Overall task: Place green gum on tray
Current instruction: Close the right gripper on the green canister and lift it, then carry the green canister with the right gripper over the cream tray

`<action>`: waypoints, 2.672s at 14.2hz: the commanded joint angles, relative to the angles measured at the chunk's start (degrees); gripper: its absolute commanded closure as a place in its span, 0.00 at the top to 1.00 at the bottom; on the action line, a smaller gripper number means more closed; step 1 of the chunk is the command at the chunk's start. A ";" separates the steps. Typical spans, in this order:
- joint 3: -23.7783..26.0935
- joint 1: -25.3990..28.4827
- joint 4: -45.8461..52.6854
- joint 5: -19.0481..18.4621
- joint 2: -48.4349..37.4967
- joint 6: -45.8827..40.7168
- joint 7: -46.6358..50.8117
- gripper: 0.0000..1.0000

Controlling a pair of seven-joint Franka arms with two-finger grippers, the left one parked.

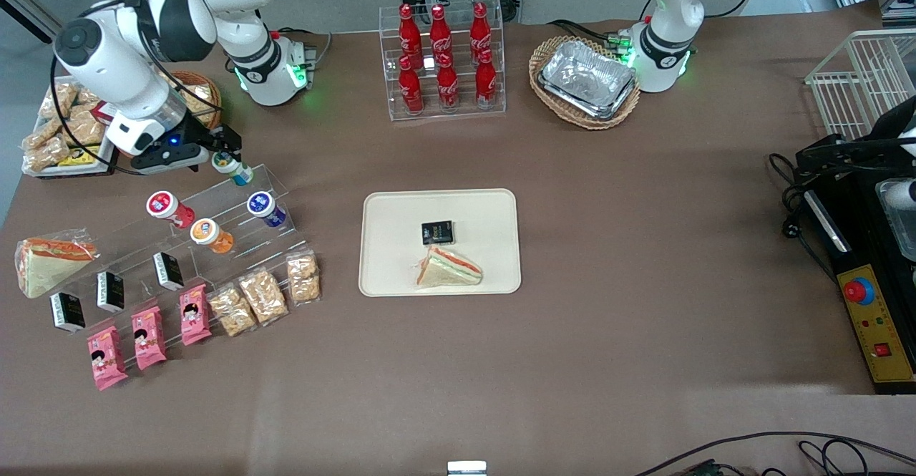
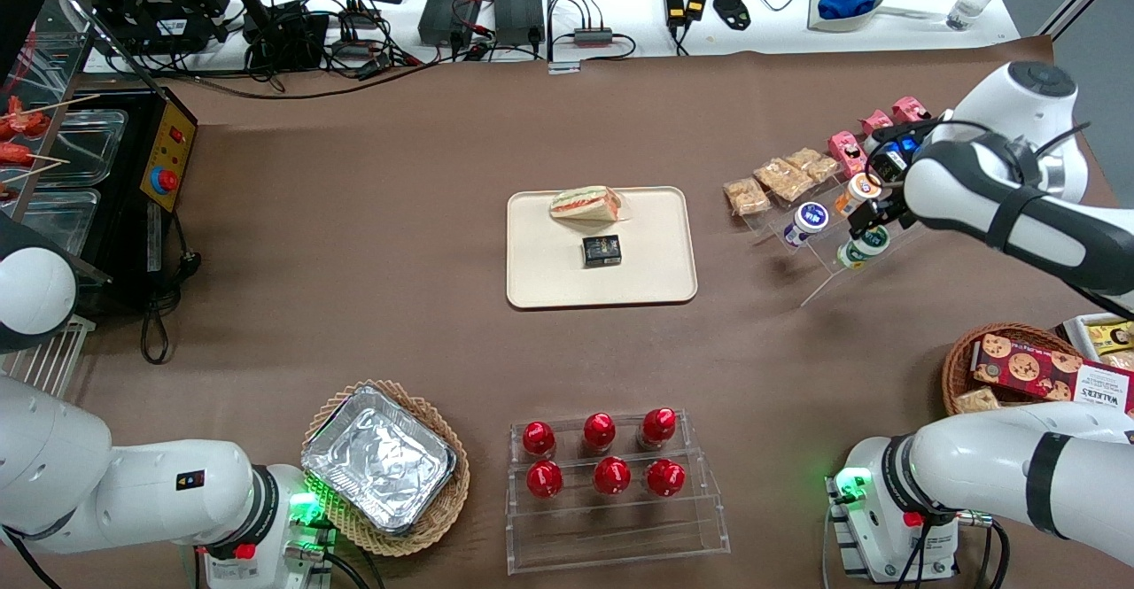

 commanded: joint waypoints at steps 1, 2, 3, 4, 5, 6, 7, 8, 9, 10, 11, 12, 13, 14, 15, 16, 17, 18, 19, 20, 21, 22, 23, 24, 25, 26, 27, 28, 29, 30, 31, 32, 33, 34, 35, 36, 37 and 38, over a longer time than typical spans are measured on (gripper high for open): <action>0.34 -0.06 -3.26 -0.57 -1.55 2.73 0.24 1.00; 0.43 0.03 -3.35 -0.57 -1.64 2.73 0.24 1.00; 0.43 0.03 -3.52 -0.57 -1.55 2.82 0.24 1.00; 0.52 0.03 -3.44 -0.57 -1.38 2.91 0.33 0.98; 0.52 0.03 -3.35 -0.57 -1.29 2.91 0.59 0.81; 0.52 0.03 -3.35 -0.57 -1.38 2.82 0.77 0.58; 0.52 0.03 -3.35 -0.57 -1.38 2.82 0.94 0.42; 0.52 0.03 -3.26 -0.57 -1.38 2.82 0.95 0.29; 0.52 0.03 -3.18 -0.57 -1.29 2.82 0.95 0.19; 0.52 0.03 -3.09 -0.57 -1.20 2.82 1.38 0.12; 0.52 0.03 -3.09 -0.57 -1.11 2.73 2.26 0.06; 0.61 0.03 -3.00 -0.57 -0.94 2.73 2.70 0.05; 0.61 0.03 -2.74 -0.48 -0.68 2.65 2.79 0.05; 0.61 0.03 -1.60 -0.39 -0.33 1.95 2.79 0.05; 0.52 -0.06 0.84 -0.31 0.20 0.81 2.62 0.04; 0.52 -0.06 4.18 -0.22 0.55 -3.29 2.70 0.04; 0.52 -0.06 8.12 -0.13 1.34 -8.29 2.79 0.05; 0.61 -0.06 11.64 -0.13 1.70 -12.00 2.79 0.05; 0.61 0.03 15.07 -0.04 2.31 -14.21 2.79 0.05; 0.61 0.03 18.59 -0.04 3.01 -16.58 2.79 0.05; 0.61 0.03 22.10 0.05 3.98 -19.39 2.79 0.05; 0.61 0.12 26.31 0.13 5.38 -22.55 3.05 0.06; 0.69 0.12 30.88 0.05 7.13 -25.63 3.67 0.06; 0.70 0.12 35.80 0.05 9.24 -28.96 3.85 0.06; 0.70 0.12 40.55 0.13 11.09 -32.39 3.85 0.06; 0.61 0.47 44.51 0.13 12.58 -35.03 3.93 0.06; 0.61 0.91 47.33 0.13 13.73 -36.54 4.11 0.06; 0.69 1.00 48.93 0.13 14.52 -36.90 4.98 0.06; 0.70 2.22 49.73 0.13 14.97 -36.91 6.99 0.06; 0.70 4.49 50.17 0.13 15.58 -36.82 10.49 0.06; 0.70 7.04 50.78 0.13 16.46 -36.82 15.05 0.06; 0.70 10.19 51.40 0.13 17.42 -36.73 20.14 0.06; 0.70 13.88 52.01 0.13 18.56 -36.38 25.94 0.06; 0.61 17.48 52.46 0.05 19.97 -35.77 31.04 0.06; 0.61 20.22 52.98 0.05 21.20 -34.89 35.79 0.06; 0.69 22.77 53.16 0.05 22.43 -33.41 40.19 0.06; 0.61 25.49 53.08 0.05 23.49 -31.65 43.97 0.06; 0.61 27.43 52.73 0.05 24.63 -29.98 46.71 0.06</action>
